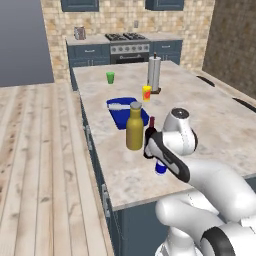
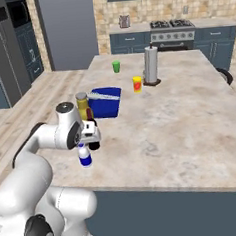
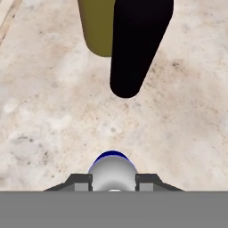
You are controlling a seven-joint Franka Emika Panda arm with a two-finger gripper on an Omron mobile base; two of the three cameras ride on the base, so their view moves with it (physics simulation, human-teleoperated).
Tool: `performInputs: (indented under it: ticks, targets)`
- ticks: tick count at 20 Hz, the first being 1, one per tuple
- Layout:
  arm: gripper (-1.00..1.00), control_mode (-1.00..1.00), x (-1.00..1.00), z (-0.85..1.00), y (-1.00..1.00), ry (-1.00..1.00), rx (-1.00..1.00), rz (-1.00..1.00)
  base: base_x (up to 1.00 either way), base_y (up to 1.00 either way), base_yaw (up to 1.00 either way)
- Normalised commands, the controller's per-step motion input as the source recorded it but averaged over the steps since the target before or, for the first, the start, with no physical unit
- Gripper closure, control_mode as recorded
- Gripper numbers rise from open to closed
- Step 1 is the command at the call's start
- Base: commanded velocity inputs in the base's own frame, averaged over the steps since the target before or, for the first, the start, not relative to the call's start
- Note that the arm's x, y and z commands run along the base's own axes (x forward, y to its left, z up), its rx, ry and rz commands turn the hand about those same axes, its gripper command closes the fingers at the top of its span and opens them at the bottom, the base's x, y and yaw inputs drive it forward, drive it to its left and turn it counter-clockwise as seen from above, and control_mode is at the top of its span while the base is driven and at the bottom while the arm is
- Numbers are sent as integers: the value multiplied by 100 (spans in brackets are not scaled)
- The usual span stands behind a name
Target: Place the drinks on the dining counter in a tight cluster.
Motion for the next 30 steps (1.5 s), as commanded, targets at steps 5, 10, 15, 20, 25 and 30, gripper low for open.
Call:
performInputs:
  ticks: [5,10,15,20,25,30]
  targets:
    - [100,-100,12,-6,0,0,0,0,0,0,0]
    - [100,-100,17,-6,0,0,0,0,0,0,0]
    - [100,-100,15,-1,0,0,0,0,0,0,0]
    - [100,-100,10,-13,0,-2,0,0,0,0,0]
    - [100,-100,2,-22,0,0,0,0,0,0,0]
    - [100,-100,4,-17,0,-2,0,0,0,0,0]
